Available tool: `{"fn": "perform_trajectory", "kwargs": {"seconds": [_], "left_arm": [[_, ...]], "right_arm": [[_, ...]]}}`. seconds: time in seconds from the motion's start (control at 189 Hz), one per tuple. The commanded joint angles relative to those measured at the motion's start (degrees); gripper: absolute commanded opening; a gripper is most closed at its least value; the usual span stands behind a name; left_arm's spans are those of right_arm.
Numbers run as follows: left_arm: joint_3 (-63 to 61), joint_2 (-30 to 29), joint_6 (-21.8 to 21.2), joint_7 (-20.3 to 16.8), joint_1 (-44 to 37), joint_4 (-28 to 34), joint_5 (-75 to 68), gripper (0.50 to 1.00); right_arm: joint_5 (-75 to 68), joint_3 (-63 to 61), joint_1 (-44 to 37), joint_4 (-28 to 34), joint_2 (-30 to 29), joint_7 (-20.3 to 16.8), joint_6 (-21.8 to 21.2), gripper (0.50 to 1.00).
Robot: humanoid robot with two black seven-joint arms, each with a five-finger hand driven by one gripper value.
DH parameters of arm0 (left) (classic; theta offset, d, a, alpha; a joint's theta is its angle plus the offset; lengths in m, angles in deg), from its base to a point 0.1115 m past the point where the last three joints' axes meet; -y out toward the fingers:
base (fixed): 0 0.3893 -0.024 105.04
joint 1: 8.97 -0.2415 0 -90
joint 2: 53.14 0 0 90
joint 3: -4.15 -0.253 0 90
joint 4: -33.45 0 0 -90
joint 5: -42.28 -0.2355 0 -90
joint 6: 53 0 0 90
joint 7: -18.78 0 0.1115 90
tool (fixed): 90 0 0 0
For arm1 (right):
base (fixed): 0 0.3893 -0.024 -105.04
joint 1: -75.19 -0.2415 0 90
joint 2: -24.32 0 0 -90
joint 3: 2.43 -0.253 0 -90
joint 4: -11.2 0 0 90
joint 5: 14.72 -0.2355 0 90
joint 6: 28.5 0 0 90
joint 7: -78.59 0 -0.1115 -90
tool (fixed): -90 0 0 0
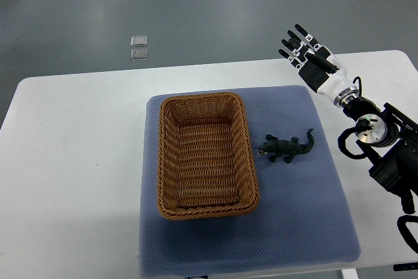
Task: Place crocodile in brown basket with right hand
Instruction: 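Swing the right hand over and lower it toward the green crocodile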
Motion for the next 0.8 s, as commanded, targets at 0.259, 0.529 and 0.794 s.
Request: {"fn": "perform_trajectory", "kwargs": {"seconds": [0.259,0.529,0.794], "left_arm": [[-0.1,0.0,-0.1,-0.1,0.0,0.1,0.0,1.0],[-0.3,0.0,-0.1,0.0,0.0,-0.1,0.0,1.0],[-0.4,0.0,0.0,0.0,0.0,-0.4,0.0,1.0]], "right_arm": [[0.0,0.1,-0.3,0.1,0.3,0.0,-0.1,0.928],[4.0,1.7,-1.1,1.8,2.8,-0.4,-0.1,0.928],[25.2,7.9,-7.1,5.6,9.9,-0.7,-1.6,0.928]]}}
